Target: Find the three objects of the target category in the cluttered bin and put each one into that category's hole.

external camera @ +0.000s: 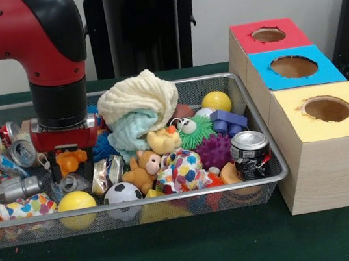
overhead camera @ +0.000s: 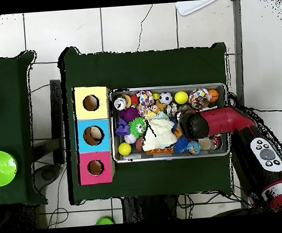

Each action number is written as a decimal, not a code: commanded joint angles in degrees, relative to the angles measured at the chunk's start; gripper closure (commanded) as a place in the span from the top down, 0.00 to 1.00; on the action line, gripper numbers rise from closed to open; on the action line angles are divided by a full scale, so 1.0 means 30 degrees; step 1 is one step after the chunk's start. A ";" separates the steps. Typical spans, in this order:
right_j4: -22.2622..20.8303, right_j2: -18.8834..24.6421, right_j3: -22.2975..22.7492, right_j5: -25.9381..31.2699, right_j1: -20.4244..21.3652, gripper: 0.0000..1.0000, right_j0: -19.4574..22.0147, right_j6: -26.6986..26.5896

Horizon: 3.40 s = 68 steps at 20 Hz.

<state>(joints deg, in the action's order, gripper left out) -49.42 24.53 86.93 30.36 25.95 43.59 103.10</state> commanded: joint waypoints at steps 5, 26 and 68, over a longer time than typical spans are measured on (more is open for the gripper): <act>-0.0005 -0.0091 0.1011 -0.0558 -0.0757 1.00 -0.0604 -0.0224; -0.0527 -0.0489 0.0861 -0.1700 -0.0856 0.00 -0.1001 -0.0145; -0.1148 -0.0957 0.0182 -0.2744 -0.1329 1.00 -0.1361 -0.0217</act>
<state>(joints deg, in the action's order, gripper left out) -49.85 21.89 87.27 25.70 25.90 41.51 103.10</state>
